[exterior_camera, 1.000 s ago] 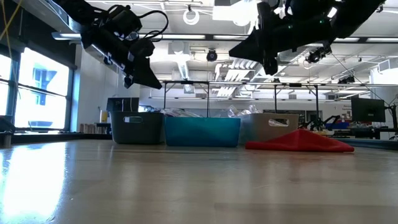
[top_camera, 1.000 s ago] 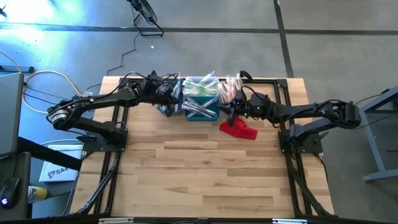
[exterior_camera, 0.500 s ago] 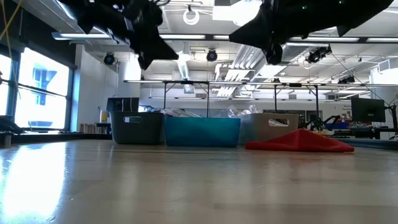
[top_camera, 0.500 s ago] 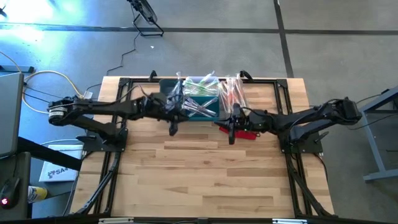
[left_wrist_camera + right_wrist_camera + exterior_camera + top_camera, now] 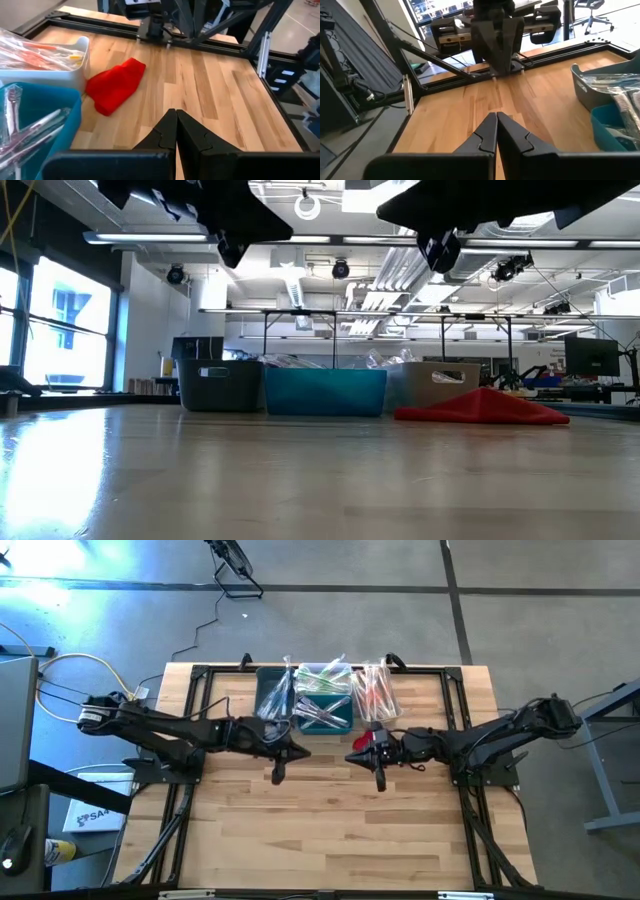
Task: Pick & Place Toothbrushes
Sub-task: Return to Home Position
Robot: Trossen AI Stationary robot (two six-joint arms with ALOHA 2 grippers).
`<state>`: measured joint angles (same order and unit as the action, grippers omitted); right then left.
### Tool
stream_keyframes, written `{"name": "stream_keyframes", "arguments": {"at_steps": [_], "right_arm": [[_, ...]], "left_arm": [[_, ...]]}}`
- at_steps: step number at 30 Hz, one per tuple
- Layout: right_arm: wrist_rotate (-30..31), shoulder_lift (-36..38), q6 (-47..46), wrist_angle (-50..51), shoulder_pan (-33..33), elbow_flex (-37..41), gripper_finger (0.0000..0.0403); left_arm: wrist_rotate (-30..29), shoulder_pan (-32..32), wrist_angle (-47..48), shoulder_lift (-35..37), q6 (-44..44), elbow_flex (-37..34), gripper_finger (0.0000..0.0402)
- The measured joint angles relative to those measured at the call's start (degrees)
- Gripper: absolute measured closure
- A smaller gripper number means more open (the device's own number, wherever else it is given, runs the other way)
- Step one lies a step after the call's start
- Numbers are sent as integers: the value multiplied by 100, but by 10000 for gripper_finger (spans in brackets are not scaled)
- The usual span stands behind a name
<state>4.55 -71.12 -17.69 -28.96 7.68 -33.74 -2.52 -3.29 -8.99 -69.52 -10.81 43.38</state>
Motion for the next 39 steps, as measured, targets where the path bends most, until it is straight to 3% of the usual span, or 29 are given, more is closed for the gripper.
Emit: {"name": "stream_keyframes", "arguments": {"at_steps": [7,39], "right_arm": [[191,1,-4,7,-6,0,401],[-47,-1,114,177,-20,-1,401]], "left_arm": [[-7,-11,15,2,0,0,402],[199,-11,343,81,498,9,402]]}}
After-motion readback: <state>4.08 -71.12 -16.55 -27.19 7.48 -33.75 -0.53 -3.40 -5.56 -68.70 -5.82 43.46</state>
